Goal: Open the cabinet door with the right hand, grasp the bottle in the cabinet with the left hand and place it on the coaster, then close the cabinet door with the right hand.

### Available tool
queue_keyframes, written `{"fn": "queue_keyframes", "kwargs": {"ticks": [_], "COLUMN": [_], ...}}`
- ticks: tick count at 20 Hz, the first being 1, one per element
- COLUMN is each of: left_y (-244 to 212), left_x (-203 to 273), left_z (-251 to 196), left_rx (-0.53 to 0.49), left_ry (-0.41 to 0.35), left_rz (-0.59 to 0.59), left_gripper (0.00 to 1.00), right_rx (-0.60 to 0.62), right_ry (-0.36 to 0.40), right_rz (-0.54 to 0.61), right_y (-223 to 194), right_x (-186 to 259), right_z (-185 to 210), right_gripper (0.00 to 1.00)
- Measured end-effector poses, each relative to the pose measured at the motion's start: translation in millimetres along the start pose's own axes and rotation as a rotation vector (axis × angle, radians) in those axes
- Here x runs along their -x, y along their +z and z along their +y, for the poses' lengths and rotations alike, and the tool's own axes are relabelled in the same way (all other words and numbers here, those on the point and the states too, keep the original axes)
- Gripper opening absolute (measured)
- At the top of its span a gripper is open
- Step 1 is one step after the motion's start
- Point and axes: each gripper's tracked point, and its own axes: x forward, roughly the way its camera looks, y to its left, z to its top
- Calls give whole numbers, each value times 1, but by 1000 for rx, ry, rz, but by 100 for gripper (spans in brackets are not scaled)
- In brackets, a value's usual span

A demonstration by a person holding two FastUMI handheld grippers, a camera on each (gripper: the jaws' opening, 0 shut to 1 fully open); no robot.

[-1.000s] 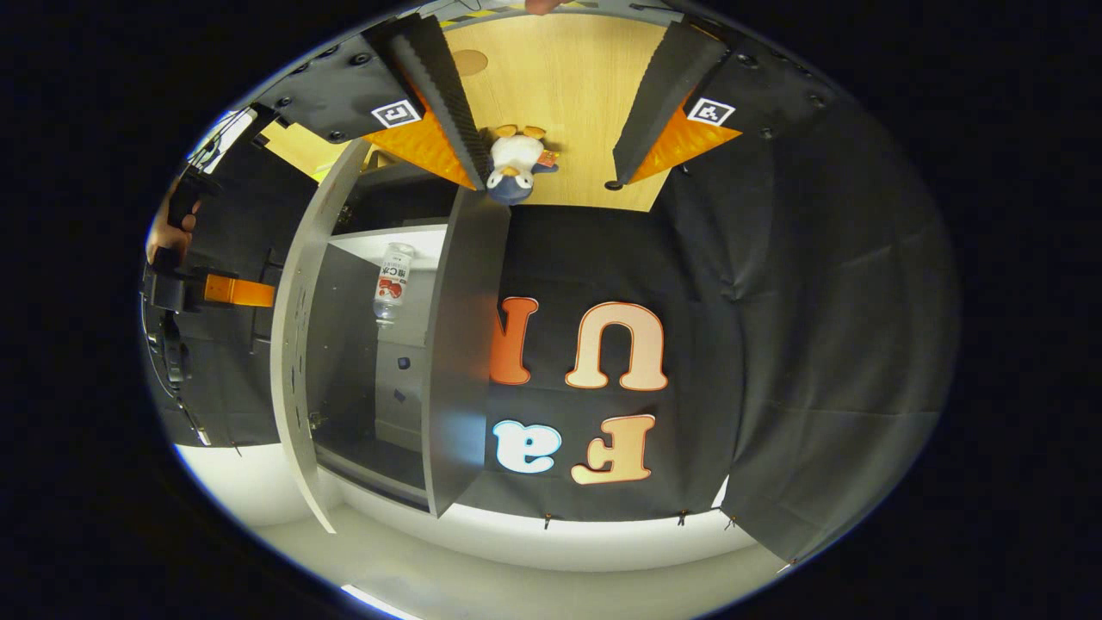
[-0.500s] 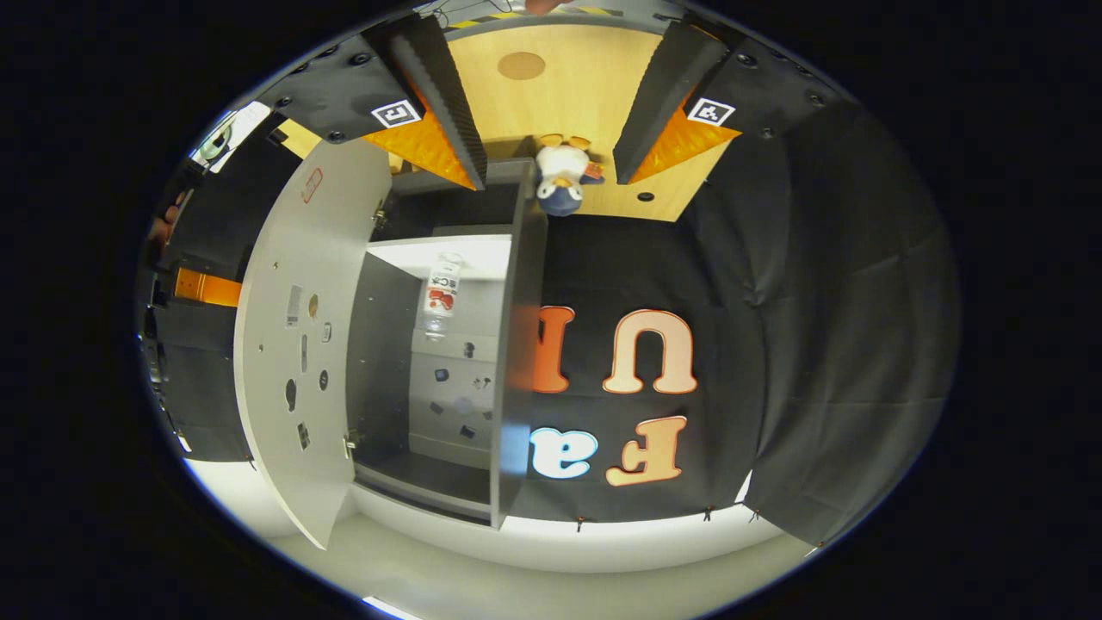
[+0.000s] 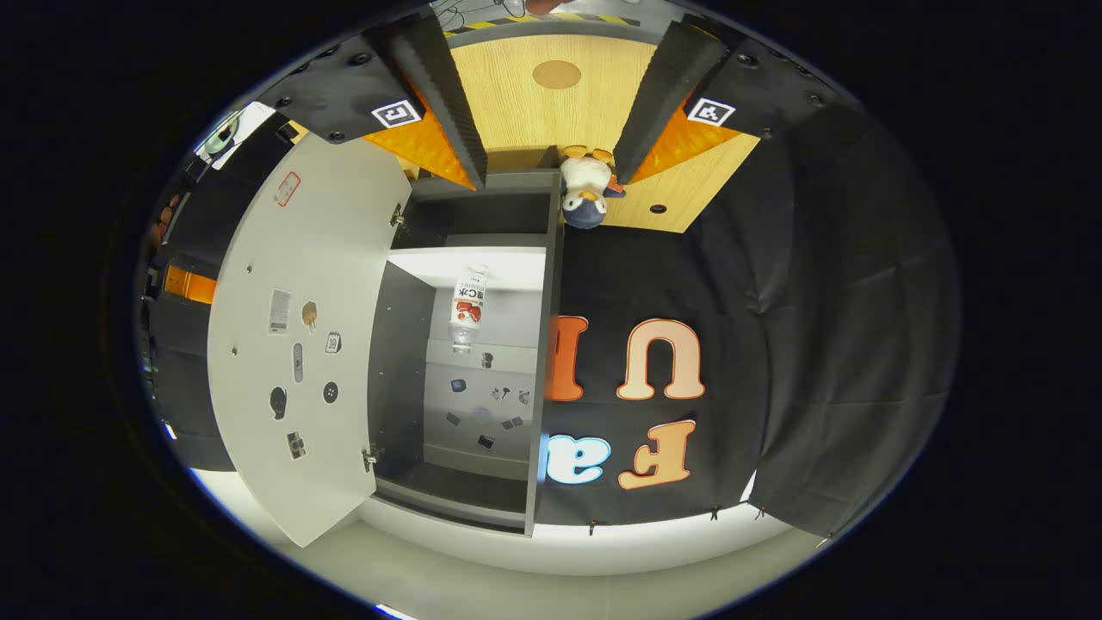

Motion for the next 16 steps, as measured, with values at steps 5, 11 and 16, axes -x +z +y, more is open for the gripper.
{"fn": "queue_keyframes", "kwargs": {"ticks": [5,11,16], "left_y": [1,-2,0], "left_x": [3,3,5], "left_z": [-5,-6,-12], "left_rx": [-15,-33,-34], "left_ry": [14,32,26], "left_rz": [7,20,13], "left_gripper": [99,96,94], "right_rx": [-21,-89,-76], "right_ry": [22,56,32], "right_rz": [3,2,-1], "right_y": [1,0,0], "right_x": [-1,-1,3], "right_z": [-9,-2,-9], "right_gripper": [4,5,13]}}
